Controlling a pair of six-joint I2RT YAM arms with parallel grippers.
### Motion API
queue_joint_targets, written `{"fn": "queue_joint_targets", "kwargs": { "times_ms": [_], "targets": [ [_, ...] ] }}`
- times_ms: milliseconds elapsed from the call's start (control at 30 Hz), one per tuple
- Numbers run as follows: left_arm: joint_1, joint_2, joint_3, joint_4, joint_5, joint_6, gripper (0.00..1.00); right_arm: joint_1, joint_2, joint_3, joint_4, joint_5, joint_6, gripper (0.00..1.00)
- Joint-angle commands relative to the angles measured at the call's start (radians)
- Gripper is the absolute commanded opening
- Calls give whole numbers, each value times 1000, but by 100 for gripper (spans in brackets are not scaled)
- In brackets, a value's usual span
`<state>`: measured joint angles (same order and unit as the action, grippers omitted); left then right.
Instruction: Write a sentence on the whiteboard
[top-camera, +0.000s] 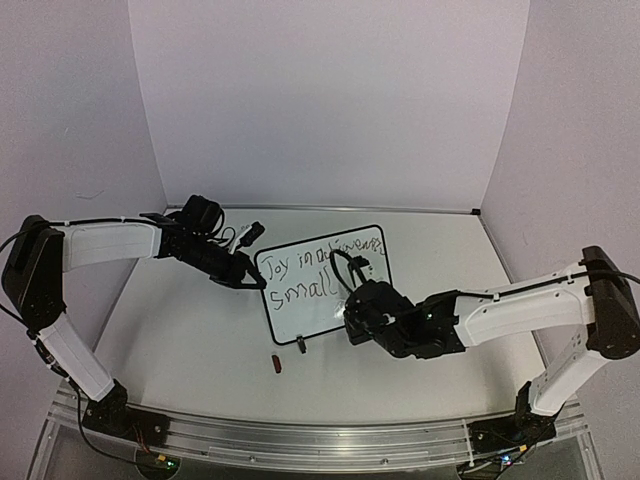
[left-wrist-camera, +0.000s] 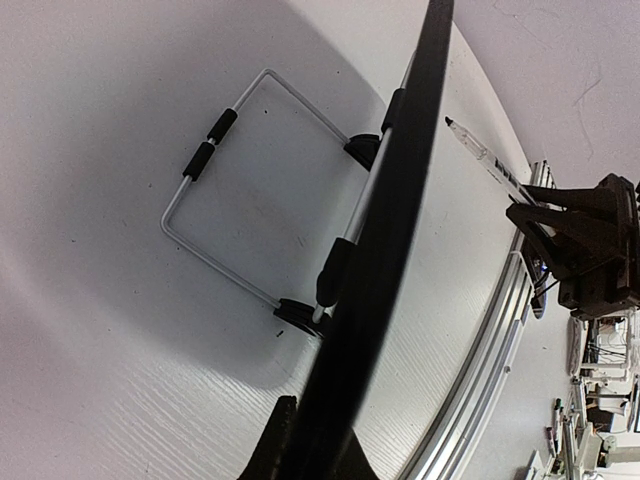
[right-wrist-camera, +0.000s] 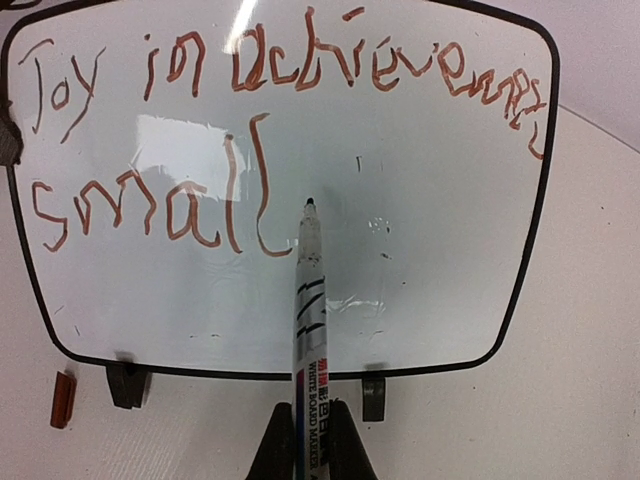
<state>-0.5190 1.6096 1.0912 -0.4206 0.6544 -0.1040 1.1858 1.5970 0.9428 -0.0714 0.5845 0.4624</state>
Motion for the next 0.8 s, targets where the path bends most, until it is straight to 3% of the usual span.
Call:
{"fn": "queue_joint_targets", "kwargs": {
  "times_ms": [0,767],
  "targets": [
    [0,-4,30,-18,-86,13,0,5,3,-23,-9,1,41,0],
    [-3,0,29,-17,-84,12,0,4,72,-10,-2,-25,46,0]
  ]
}}
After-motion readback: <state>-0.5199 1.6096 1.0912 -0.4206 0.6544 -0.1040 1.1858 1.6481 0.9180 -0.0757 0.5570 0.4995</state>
